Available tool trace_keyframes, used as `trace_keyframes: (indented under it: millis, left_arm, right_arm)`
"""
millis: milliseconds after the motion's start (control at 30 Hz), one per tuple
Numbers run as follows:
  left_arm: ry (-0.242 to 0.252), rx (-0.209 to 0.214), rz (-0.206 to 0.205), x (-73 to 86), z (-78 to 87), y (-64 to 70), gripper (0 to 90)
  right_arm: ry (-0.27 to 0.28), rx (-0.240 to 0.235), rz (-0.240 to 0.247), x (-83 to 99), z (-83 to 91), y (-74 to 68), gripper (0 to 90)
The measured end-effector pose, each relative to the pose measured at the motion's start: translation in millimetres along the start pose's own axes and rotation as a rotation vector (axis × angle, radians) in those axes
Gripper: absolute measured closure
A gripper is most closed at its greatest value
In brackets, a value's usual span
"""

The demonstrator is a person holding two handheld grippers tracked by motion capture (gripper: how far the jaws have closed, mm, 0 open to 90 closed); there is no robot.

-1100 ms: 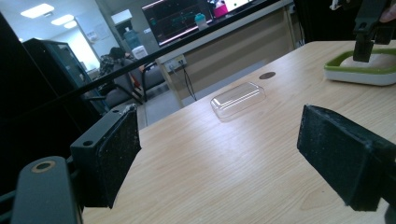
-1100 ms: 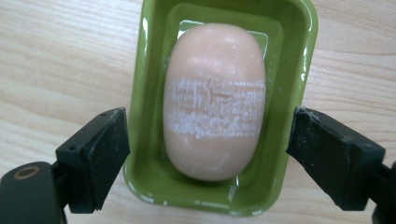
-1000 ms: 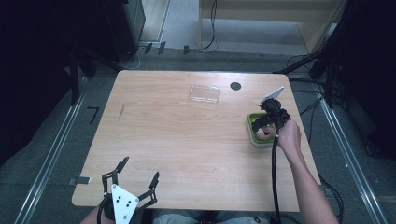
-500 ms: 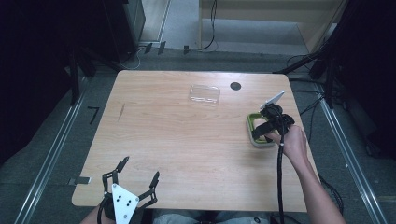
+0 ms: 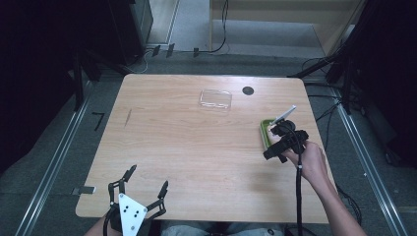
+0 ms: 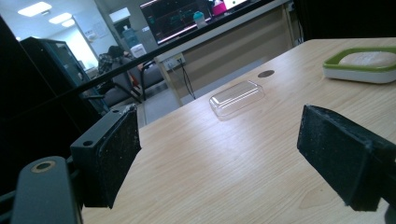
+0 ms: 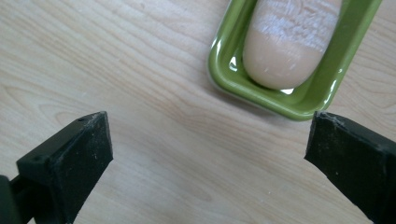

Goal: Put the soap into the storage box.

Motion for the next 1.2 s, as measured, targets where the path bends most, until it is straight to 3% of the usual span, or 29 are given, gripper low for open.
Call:
trace_keyframes:
  millis: [400,800,1200]
  left_arm:
    - [0.000,0.002,0.002,0.0,0.0,0.2,13.8]
    - [-0.001,0.003,-0.002,-0.1,-0.5,0.6,13.8]
    - [-0.004,0.000,-0.001,-0.2,-0.4,0.1,13.8]
  right_arm:
    - [-0.008,-0.002,0.044,26.4,-7.3,-13.3,0.5]
    - [-0.064,-0.029,0.101,69.4,-25.3,-33.5,0.2]
    - [-0.107,-0.043,0.121,88.5,-37.6,-37.3,0.0]
Point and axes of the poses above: each handheld gripper's, and its own axes: z roughly backward along the jaws, x roughly out of its underside, y roughly to its right, the point moved 9 cm from there along -z, roughly forward along the jaws, and after that the axes turned 1 degree about -z, right-handed, at the moved point
